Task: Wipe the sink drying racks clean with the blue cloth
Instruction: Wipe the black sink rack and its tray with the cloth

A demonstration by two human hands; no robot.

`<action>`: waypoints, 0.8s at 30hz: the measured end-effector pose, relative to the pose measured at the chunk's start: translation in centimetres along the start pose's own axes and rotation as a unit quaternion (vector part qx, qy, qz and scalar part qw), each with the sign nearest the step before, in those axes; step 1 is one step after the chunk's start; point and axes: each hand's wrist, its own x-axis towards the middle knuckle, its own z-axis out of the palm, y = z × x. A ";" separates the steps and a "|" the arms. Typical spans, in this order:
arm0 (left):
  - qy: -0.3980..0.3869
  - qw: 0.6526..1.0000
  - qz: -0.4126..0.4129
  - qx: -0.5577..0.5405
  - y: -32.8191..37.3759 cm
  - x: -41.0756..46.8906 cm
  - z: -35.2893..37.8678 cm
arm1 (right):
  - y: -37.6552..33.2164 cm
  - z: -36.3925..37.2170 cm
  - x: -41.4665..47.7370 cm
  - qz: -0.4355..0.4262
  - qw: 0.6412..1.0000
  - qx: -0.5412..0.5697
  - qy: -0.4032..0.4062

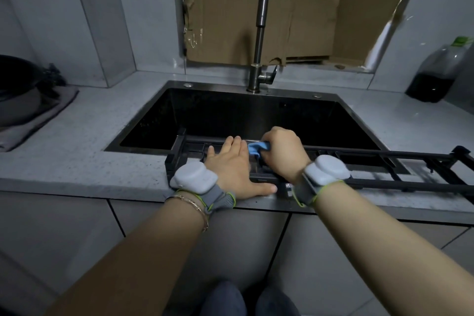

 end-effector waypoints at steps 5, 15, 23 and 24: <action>-0.005 1.000 -0.006 0.004 0.1 0.1 -0.1 | 0.1 -1.8 0.2 -0.022 0.992 0.038 -0.117; -0.012 0.999 0.015 -0.046 -0.5 -0.2 -1.1 | 0.9 -3.7 0.5 0.062 0.960 0.249 -0.113; 0.028 0.996 -0.055 -0.057 -6.1 -2.0 -7.1 | -3.2 -1.5 3.6 0.162 0.851 0.496 0.066; -0.013 0.997 -0.067 -0.046 -6.8 -2.2 -6.7 | -3.9 -0.9 3.8 0.149 0.870 0.466 0.059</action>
